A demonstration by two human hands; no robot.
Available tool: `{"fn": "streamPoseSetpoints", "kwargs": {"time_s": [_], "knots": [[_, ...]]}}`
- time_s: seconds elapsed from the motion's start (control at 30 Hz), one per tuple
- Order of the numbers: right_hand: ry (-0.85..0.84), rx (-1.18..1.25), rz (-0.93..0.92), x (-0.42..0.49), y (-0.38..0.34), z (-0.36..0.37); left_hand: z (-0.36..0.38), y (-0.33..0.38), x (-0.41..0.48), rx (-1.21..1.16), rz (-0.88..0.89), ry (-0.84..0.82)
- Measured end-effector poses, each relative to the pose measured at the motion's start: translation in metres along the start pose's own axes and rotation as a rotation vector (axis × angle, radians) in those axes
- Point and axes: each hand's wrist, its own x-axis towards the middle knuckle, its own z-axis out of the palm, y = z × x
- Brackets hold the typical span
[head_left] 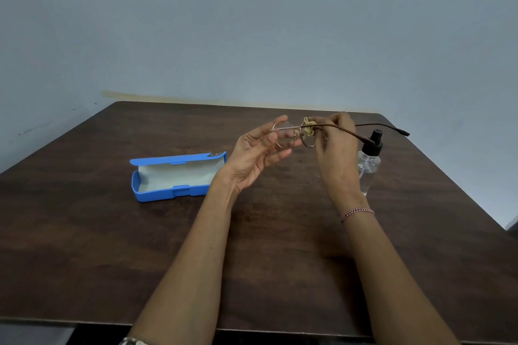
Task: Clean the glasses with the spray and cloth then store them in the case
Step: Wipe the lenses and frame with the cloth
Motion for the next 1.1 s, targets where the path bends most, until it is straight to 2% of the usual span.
{"fn": "streamPoseSetpoints", "kwargs": {"time_s": [0.2, 0.47, 0.67, 1.0, 1.1], "knots": [[-0.062, 0.019, -0.076, -0.003, -0.007, 0.003, 0.001, 0.006, 0.0, -0.061, 0.05, 0.123], [-0.257, 0.049, -0.179, -0.006, -0.007, 0.003, -0.001, 0.011, -0.003, -0.166, 0.12, 0.236], [-0.079, -0.023, -0.194, -0.005, -0.005, -0.001, 0.006, 0.006, 0.0, -0.195, 0.08, 0.23], [0.066, -0.043, -0.172, -0.003, -0.001, 0.004, 0.014, -0.014, 0.01, 0.171, 0.034, 0.377], [0.056, -0.031, -0.171, -0.003, -0.003, 0.007, 0.017, -0.022, 0.013, 0.157, -0.015, 0.381]]}}
